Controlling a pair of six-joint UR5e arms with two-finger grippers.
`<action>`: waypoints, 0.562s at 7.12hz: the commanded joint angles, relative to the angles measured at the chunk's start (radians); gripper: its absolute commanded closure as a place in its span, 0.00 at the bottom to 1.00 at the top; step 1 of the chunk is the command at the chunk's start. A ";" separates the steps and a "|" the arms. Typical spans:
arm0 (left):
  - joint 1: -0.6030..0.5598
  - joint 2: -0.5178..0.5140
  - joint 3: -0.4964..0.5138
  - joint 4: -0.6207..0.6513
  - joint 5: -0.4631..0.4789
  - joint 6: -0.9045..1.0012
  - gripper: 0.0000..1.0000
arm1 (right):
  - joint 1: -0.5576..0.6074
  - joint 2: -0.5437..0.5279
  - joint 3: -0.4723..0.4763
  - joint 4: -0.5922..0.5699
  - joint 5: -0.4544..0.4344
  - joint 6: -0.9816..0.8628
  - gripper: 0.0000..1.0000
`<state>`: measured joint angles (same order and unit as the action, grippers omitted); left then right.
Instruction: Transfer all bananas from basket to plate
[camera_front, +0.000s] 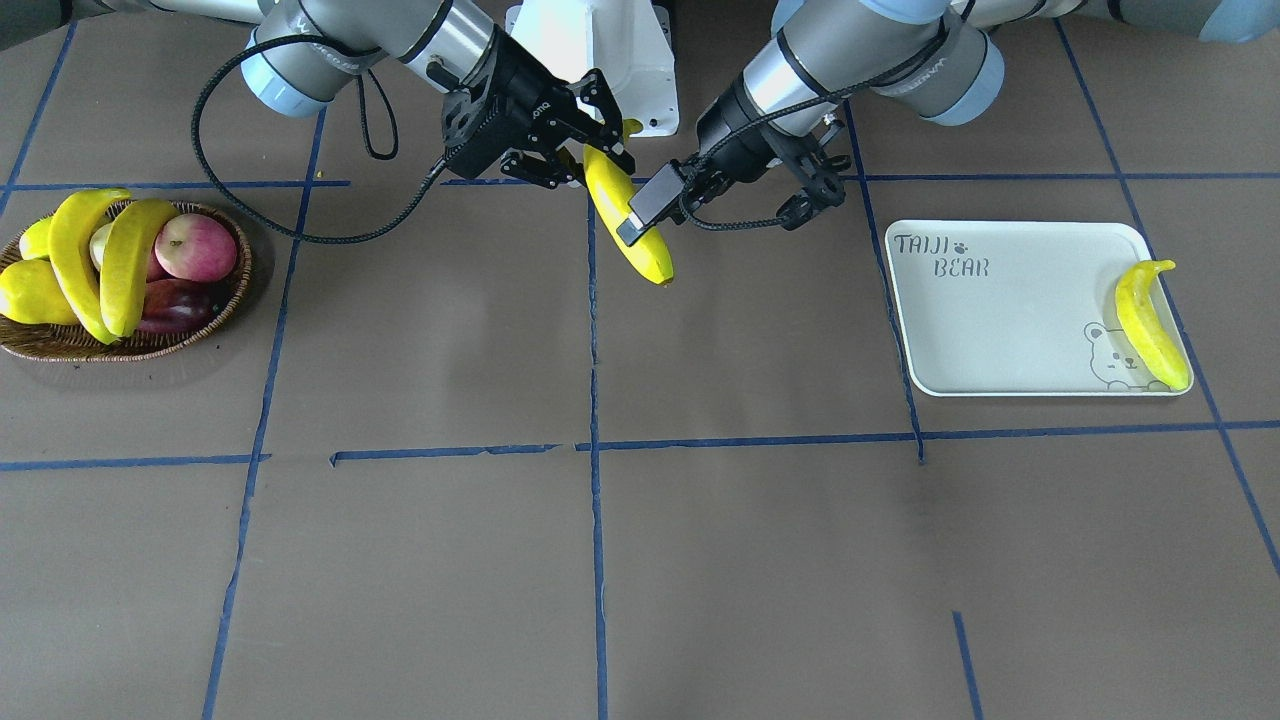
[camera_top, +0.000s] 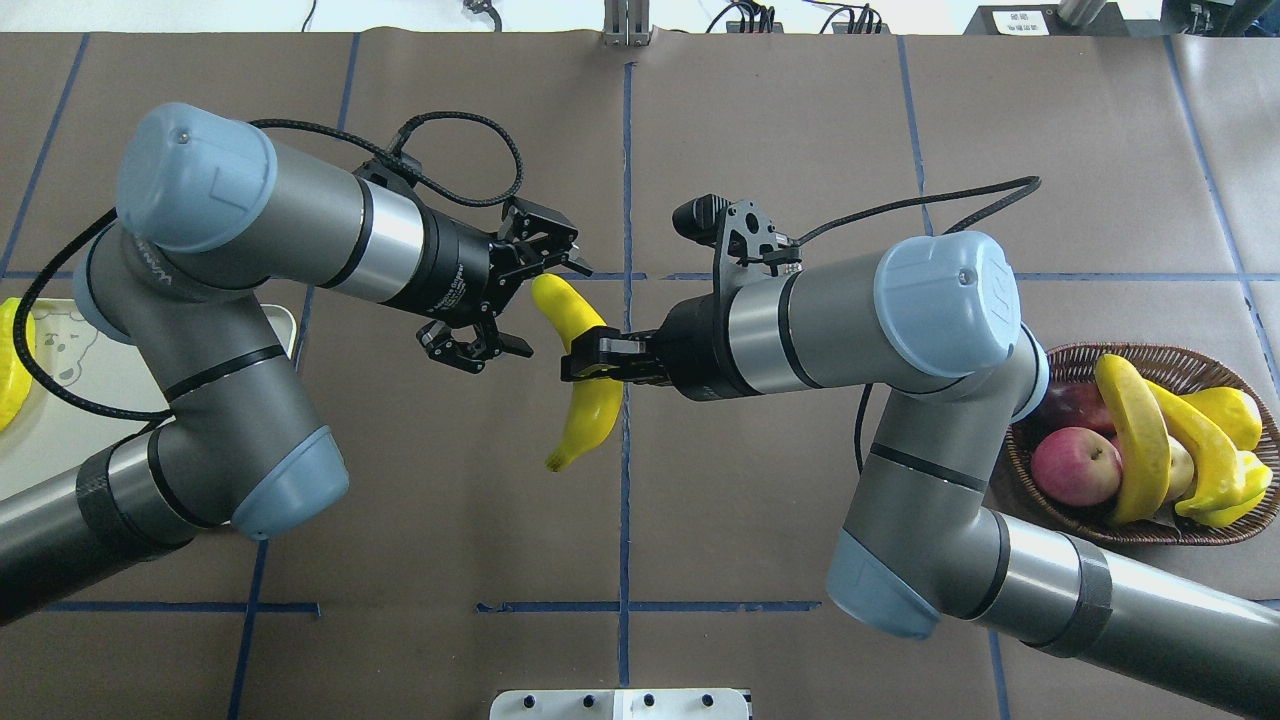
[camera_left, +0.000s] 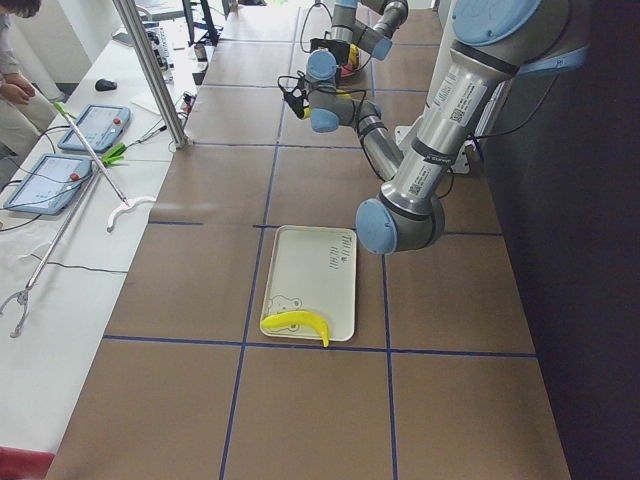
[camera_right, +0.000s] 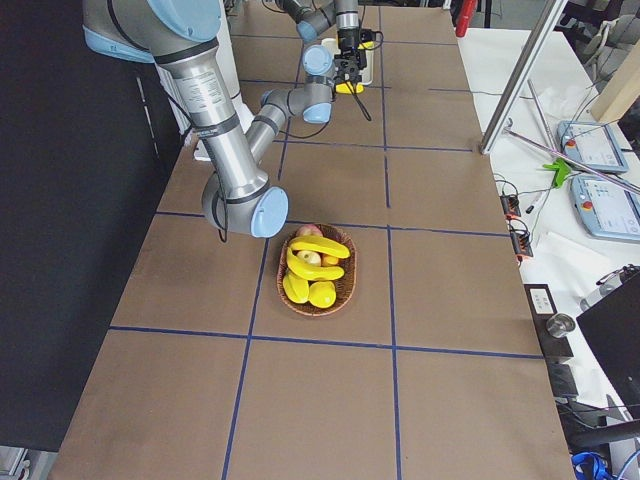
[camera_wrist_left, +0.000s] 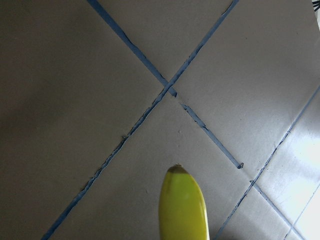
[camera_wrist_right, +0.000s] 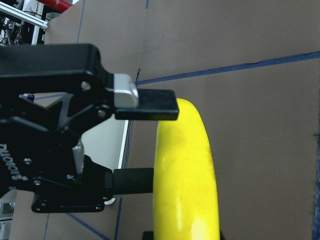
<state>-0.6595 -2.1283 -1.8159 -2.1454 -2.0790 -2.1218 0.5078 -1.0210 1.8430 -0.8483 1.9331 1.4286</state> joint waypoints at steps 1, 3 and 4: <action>0.014 -0.001 0.001 0.006 0.000 0.000 0.00 | -0.006 0.005 0.001 0.002 0.001 0.000 0.97; 0.017 0.001 0.000 0.007 0.002 0.000 0.16 | -0.009 0.007 0.001 0.006 0.001 0.000 0.87; 0.017 0.001 0.000 0.006 0.001 0.000 0.57 | -0.009 0.007 0.001 0.005 0.001 0.000 0.77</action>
<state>-0.6435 -2.1283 -1.8160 -2.1393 -2.0778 -2.1215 0.4995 -1.0143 1.8438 -0.8438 1.9343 1.4281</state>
